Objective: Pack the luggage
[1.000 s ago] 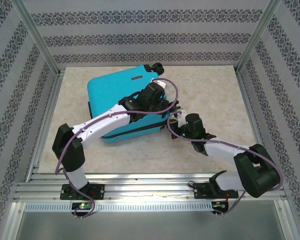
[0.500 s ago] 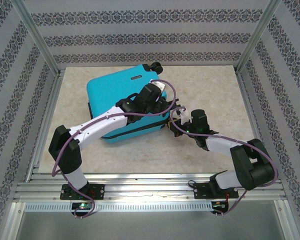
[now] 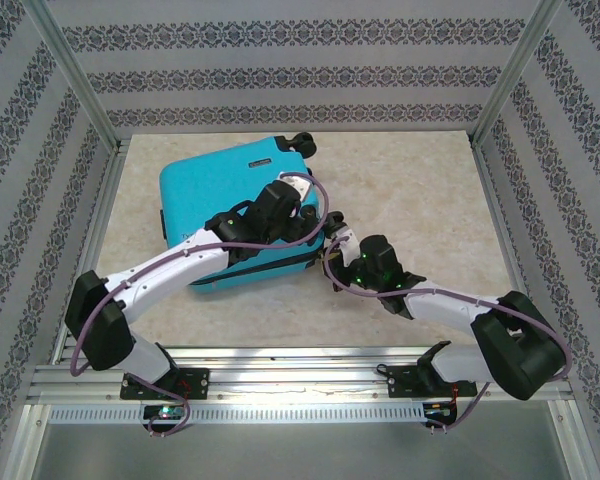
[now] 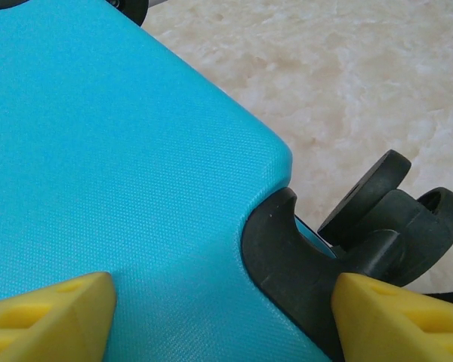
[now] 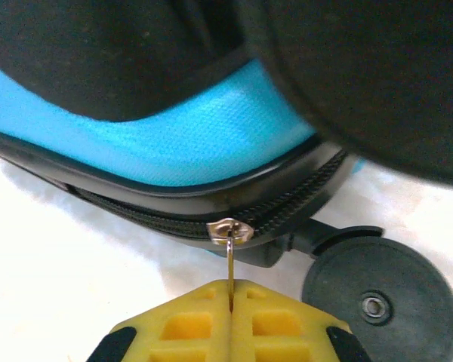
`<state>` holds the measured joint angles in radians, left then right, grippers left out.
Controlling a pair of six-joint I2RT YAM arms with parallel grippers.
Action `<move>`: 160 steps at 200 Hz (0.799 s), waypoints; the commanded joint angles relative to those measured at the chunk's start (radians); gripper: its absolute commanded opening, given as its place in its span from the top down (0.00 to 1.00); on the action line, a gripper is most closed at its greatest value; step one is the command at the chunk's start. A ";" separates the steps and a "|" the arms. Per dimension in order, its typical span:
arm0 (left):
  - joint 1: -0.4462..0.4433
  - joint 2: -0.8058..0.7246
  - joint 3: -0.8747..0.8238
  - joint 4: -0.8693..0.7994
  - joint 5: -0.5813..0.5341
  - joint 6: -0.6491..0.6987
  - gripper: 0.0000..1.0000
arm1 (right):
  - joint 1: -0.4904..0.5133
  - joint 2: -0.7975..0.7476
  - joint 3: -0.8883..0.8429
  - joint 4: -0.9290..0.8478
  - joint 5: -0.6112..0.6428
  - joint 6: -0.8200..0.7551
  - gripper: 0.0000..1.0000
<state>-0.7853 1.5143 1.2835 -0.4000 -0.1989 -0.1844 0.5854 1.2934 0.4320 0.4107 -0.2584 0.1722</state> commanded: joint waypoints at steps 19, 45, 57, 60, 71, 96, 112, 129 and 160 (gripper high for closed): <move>-0.012 0.044 -0.111 -0.344 0.059 -0.021 0.24 | -0.073 0.010 0.071 0.079 0.241 -0.017 1.00; -0.012 0.055 -0.119 -0.330 0.061 -0.021 0.24 | -0.135 0.079 0.115 0.135 0.179 -0.018 1.00; -0.012 0.059 -0.118 -0.329 0.060 -0.019 0.24 | -0.147 0.105 0.127 0.169 0.134 -0.029 1.00; -0.012 0.060 -0.120 -0.328 0.058 -0.020 0.24 | -0.149 0.112 0.131 0.176 0.121 -0.034 1.00; -0.012 0.062 -0.121 -0.325 0.061 -0.018 0.24 | -0.157 0.135 0.146 0.189 0.057 -0.047 1.00; -0.012 0.060 -0.111 -0.328 0.044 -0.024 0.25 | -0.162 0.171 0.179 0.187 -0.099 -0.072 1.00; -0.012 0.035 -0.104 -0.320 0.016 -0.029 0.23 | -0.161 0.179 0.185 0.181 -0.127 -0.074 1.00; -0.010 -0.013 -0.085 -0.323 -0.056 -0.060 0.16 | -0.162 0.179 0.183 0.175 -0.128 -0.072 1.00; 0.023 -0.133 -0.068 -0.360 -0.202 -0.156 0.02 | -0.161 0.175 0.176 0.164 -0.128 -0.071 1.00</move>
<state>-0.7925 1.4601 1.2530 -0.4595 -0.2779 -0.2211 0.4400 1.4746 0.5613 0.4683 -0.3809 0.1150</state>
